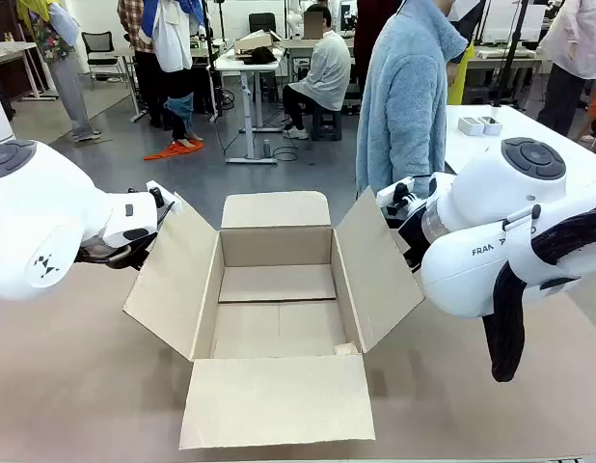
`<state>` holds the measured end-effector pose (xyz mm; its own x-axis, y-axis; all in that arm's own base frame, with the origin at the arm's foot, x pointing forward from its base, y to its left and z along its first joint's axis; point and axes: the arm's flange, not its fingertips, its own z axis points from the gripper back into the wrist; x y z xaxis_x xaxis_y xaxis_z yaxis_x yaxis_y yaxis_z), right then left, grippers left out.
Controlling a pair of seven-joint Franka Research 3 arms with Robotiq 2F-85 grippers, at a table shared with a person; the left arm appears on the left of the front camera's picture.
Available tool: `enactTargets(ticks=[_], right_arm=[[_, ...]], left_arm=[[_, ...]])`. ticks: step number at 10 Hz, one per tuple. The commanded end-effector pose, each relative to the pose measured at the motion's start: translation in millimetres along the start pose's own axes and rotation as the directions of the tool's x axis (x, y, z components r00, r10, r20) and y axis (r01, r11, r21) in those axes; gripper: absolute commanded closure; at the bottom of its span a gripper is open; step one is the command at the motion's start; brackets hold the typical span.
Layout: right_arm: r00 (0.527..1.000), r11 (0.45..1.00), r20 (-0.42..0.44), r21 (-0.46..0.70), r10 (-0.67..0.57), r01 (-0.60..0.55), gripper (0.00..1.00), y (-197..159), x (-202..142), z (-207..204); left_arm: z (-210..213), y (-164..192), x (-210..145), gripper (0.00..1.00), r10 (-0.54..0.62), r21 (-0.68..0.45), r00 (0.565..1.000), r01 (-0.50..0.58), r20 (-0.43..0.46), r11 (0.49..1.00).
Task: Wrap the clocks to prevent damage.
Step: Open the side flaps of the Package Box.
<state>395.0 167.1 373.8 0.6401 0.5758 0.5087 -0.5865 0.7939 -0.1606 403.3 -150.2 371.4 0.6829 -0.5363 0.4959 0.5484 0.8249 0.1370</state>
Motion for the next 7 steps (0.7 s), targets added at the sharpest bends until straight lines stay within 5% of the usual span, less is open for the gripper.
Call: enactTargets(ticks=[1, 7], right_arm=[[1.0, 1.0, 0.0, 0.0, 0.0, 0.0, 0.0, 0.0, 0.0, 0.0], [1.0, 1.0, 0.0, 0.0, 0.0, 0.0, 0.0, 0.0, 0.0, 0.0]], left_arm=[[0.0, -0.1, 0.0, 0.0, 0.0, 0.0, 1.0, 0.0, 0.0, 1.0], [0.0, -0.1, 0.0, 0.0, 0.0, 0.0, 1.0, 0.0, 0.0, 1.0]])
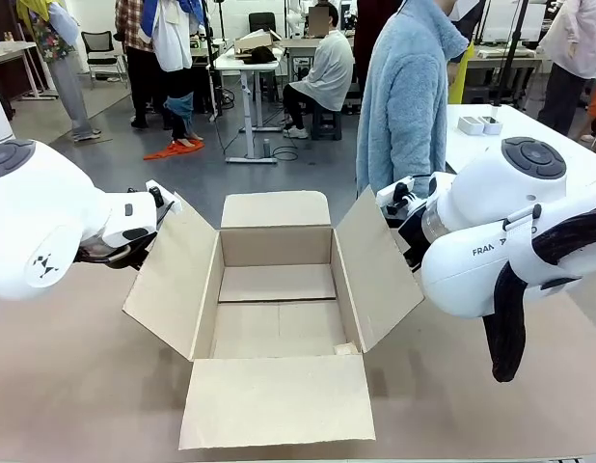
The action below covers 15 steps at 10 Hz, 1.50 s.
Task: Wrap the clocks to prevent damage.
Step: Open the side flaps of the Package Box.
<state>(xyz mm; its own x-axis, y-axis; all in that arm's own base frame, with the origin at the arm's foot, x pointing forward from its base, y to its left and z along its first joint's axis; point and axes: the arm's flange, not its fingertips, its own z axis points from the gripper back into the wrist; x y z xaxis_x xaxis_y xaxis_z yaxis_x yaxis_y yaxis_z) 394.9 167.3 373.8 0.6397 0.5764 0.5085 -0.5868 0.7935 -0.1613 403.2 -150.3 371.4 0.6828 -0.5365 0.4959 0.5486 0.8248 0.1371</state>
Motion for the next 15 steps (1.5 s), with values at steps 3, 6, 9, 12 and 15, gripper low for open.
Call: enactTargets(ticks=[3, 6, 9, 12, 15], right_arm=[[1.0, 1.0, 0.0, 0.0, -0.001, 0.001, 0.0, 0, 0, 0], [1.0, 1.0, 0.0, 0.0, 0.0, 0.0, 0.0, 0, 0, 0], [0.992, 0.998, -0.12, -0.066, -0.023, 0.015, 0.0, -4, 55, 167], [0.99, 0.988, -0.137, -0.157, -0.026, 0.005, 0.0, 5, 95, 241], [0.987, 0.981, -0.158, -0.193, -0.027, -0.005, 0.0, 27, 103, 276]], left_arm=[[0, 0, 0, 0.0, 0.0, 0.0, 1.0, 0.0, 0.0, 1.0], [0, 0, 0, 0.0, 0.0, 0.0, 1.0, 0.0, 0.0, 1.0], [101, -12, 83, 0.0, -0.111, -0.016, 0.988, 0.11, -0.111, 0.994], [167, -31, 132, 0.0, -0.16, 0.03, 0.975, 0.166, -0.151, 0.986], [205, -38, 146, 0.0, -0.13, 0.102, 0.982, 0.144, -0.134, 0.984]])
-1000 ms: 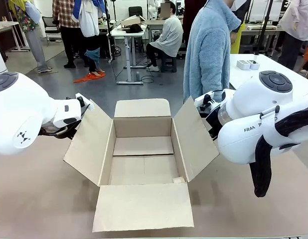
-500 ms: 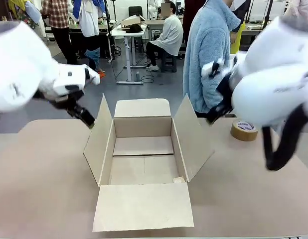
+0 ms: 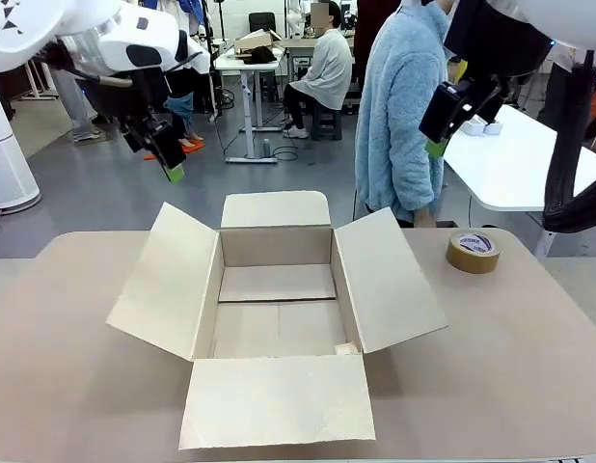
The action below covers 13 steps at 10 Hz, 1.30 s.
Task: Wrap the clocks to prevent damage.
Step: Open the side flaps of the Package Box.
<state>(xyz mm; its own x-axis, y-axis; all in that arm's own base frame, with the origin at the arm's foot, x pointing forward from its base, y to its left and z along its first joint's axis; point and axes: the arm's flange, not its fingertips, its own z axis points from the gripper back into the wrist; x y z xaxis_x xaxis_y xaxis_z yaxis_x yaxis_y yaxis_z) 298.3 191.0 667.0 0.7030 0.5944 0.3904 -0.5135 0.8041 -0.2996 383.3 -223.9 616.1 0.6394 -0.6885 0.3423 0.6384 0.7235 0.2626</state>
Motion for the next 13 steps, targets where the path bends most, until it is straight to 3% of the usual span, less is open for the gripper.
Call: enactTargets(ticks=[1, 9, 10, 11, 13], right_arm=[[1.0, 1.0, 0.01, 0.007, -0.004, 0.004, 0.0, -7, -5, -5], [1.0, 1.0, 0.0, 0.009, -0.011, 0.011, 0.0, -7, -2, -1], [0.97, 0.981, 0.234, 0.164, 0.06, -0.1, 0.0, -17, -2, 13], [0.932, 0.971, 0.359, 0.199, 0.054, -0.133, 0.0, -32, -7, 13], [0.876, 0.933, 0.479, 0.292, 0.049, -0.211, 0.0, -62, -27, -5]], left_arm=[[-9, -2, -4, 0.0, -0.007, -0.022, 1.0, 0.007, -0.008, 1.0], [-9, -2, -2, 0.0, -0.002, -0.009, 1.0, 0.002, -0.017, 1.0], [8, 12, -3, 0.0, -0.014, -0.043, 0.995, 0.018, 0.096, 0.999], [20, 26, -12, 0.0, -0.034, -0.137, 0.976, 0.065, 0.216, 0.988], [36, 63, -27, 0.0, -0.033, -0.274, 0.939, 0.133, 0.341, 0.952]])
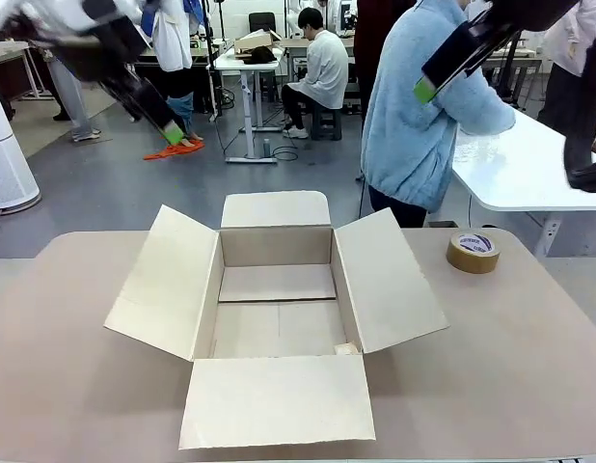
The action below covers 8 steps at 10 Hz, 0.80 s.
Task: Wrap the clocks to prevent damage.
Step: Open the side flaps of the Package Box.
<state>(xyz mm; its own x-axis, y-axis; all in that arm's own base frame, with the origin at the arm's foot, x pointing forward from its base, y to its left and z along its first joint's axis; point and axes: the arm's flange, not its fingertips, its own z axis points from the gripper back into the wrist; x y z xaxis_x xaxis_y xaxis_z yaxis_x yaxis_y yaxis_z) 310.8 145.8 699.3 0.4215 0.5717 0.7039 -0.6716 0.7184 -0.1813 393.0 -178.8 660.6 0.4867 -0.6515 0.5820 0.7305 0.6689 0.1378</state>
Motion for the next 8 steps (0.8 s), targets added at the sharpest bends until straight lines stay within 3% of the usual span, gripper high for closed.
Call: enactTargets(ticks=[1, 3, 5, 7, 8], right_arm=[[0.995, 0.983, 0.098, 0.185, 0.003, -0.021, 0.0, -29, -47, -13], [0.997, 0.957, 0.078, 0.289, -0.029, 0.005, 0.0, -59, -89, -20], [0.987, 0.934, 0.14, 0.355, -0.077, 0.023, 0.0, -80, -128, -20], [0.98, 0.95, 0.171, 0.309, -0.101, 0.044, 0.0, -80, -139, -13], [0.987, 0.938, 0.136, 0.344, -0.084, 0.032, 0.0, -84, -132, -22]], left_arm=[[13, 25, -22, 0.0, -0.095, -0.176, 0.993, 0.107, 0.073, 0.979], [15, 57, -42, 0.0, -0.128, -0.263, 0.988, 0.147, 0.091, 0.953], [6, 86, -69, 0.0, -0.074, -0.363, 0.988, 0.119, 0.136, 0.924], [5, 92, -88, 0.0, -0.012, -0.344, 0.982, 0.079, 0.191, 0.936], [7, 84, -76, 0.0, -0.07, -0.345, 0.987, 0.118, 0.148, 0.931]])
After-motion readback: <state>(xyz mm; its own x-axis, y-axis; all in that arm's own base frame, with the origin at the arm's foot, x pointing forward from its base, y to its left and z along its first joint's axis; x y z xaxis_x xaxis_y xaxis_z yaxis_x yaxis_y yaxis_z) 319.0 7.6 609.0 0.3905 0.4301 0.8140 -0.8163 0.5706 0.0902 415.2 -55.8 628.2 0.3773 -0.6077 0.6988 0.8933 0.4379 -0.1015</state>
